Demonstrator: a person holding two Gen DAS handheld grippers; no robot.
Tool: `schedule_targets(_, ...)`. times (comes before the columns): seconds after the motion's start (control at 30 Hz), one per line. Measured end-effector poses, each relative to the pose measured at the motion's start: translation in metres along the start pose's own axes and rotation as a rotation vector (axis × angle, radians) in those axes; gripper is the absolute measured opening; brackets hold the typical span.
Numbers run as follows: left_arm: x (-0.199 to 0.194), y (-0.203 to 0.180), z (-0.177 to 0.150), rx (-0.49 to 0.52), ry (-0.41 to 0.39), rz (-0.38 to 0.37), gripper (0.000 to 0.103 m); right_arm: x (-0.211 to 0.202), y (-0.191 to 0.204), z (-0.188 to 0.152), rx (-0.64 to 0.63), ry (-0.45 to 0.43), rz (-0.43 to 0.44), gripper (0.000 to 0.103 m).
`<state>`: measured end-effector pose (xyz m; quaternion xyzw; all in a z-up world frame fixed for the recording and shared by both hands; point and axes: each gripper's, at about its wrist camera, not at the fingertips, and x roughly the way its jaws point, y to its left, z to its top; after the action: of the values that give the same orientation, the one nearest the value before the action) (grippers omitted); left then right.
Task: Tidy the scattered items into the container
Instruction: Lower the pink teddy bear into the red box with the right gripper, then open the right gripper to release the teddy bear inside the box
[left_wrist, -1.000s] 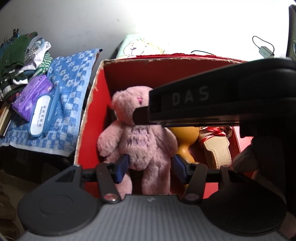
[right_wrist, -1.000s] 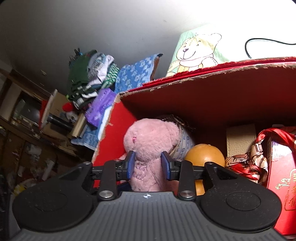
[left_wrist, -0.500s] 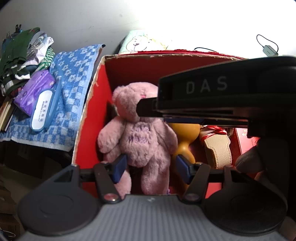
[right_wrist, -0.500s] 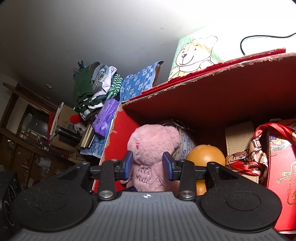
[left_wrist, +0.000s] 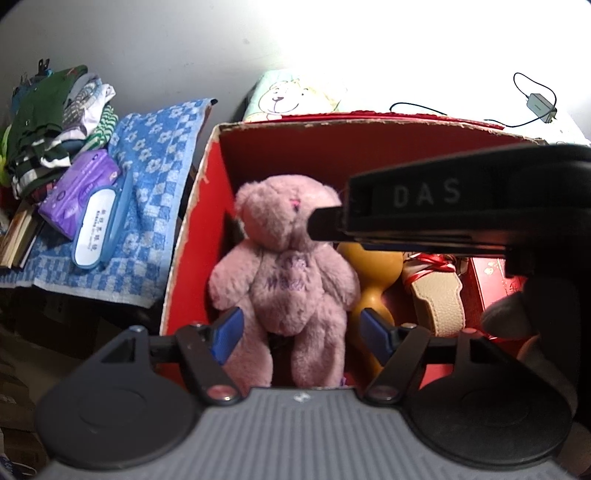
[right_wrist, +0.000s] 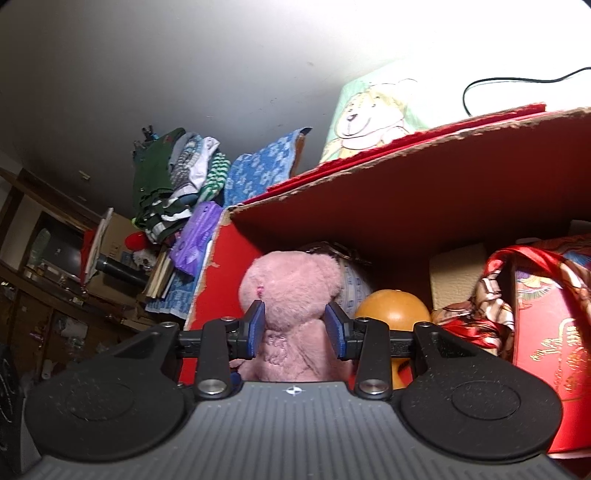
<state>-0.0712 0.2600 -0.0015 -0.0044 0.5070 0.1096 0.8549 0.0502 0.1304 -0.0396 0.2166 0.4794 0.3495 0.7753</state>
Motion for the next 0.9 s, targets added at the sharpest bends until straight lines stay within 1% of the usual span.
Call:
schedule_targets(0.13,-0.003,0.000,0.001,0.001,-0.008,0.001,0.074,-0.005,-0.002,-0.001,0.001,0.001,-0.026,0.042)
schedule_targets(0.33,-0.010,-0.003,0.001,0.007,-0.025,0.006,0.076,-0.019,-0.005,-0.001,0.008,-0.029,-0.041,0.042)
schedule_targets(0.57,-0.021,-0.004,0.000,0.007,-0.056,0.019,0.081,-0.029,-0.003,-0.005,0.006,-0.045,-0.056,0.042)
schedule_targets(0.73,-0.027,-0.004,-0.001,0.008,-0.065,0.028,0.081,-0.033,0.001,-0.010,0.002,-0.045,-0.076,0.041)
schedule_targets(0.9,-0.028,-0.004,-0.005,0.004,-0.057,0.029,0.081,-0.036,0.005,-0.015,-0.013,-0.046,-0.108,0.041)
